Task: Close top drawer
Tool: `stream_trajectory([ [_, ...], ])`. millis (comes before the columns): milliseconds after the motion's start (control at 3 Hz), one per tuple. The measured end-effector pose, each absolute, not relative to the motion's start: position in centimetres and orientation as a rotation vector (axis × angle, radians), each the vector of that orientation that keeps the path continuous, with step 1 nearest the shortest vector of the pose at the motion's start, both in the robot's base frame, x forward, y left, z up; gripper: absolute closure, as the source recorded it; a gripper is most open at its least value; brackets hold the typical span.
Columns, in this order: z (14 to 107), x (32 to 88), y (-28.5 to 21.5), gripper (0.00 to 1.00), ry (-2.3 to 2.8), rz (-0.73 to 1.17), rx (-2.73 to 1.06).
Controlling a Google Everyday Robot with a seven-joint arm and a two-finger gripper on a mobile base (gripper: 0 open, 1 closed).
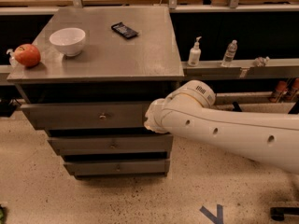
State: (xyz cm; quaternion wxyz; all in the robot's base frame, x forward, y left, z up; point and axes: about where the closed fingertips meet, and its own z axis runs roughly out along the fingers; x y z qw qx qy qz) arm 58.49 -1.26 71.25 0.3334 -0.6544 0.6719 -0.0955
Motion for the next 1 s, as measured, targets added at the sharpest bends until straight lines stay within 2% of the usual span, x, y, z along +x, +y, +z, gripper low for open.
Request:
stream_trajectory([
  [333, 69.7, 58.1, -0.7, 0.92, 1.754, -0.195, -1.744],
  [667, 67.4, 60.2, 0.5, 1.0, 1.773, -0.13, -1.783],
  [1000, 65.2, 64.4, 2.0, 1.0, 1.779, -0.135, -1.847],
])
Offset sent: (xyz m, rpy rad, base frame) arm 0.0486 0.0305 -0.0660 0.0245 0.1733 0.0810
